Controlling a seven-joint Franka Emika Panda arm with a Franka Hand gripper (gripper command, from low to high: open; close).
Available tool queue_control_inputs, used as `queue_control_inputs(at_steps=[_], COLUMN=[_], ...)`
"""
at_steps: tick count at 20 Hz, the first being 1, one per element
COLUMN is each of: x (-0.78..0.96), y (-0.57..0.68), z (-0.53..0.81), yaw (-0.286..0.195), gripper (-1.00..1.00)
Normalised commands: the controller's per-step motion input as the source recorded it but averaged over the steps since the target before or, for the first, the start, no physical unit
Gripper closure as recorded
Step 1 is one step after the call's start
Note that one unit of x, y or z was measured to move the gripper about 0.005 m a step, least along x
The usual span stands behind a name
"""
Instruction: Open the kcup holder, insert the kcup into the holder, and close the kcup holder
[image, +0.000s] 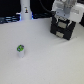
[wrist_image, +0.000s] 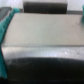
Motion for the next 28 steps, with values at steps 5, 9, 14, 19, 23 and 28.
queue_control_inputs(at_steps=[5, 9, 14, 19, 23, 28], x=[0.92, 1.00, 1.00, 1.00, 1.00, 0.99], y=[-0.17, -0.21, -0.22, -0.24, -0.25, -0.26], z=[0.25, 0.22, 0.20, 0.28, 0.28, 0.24], yaw=[-0.053, -0.049, -0.045, -0.040, -0.039, -0.040], gripper=[1.00, 1.00, 1.00, 1.00, 1.00, 1.00])
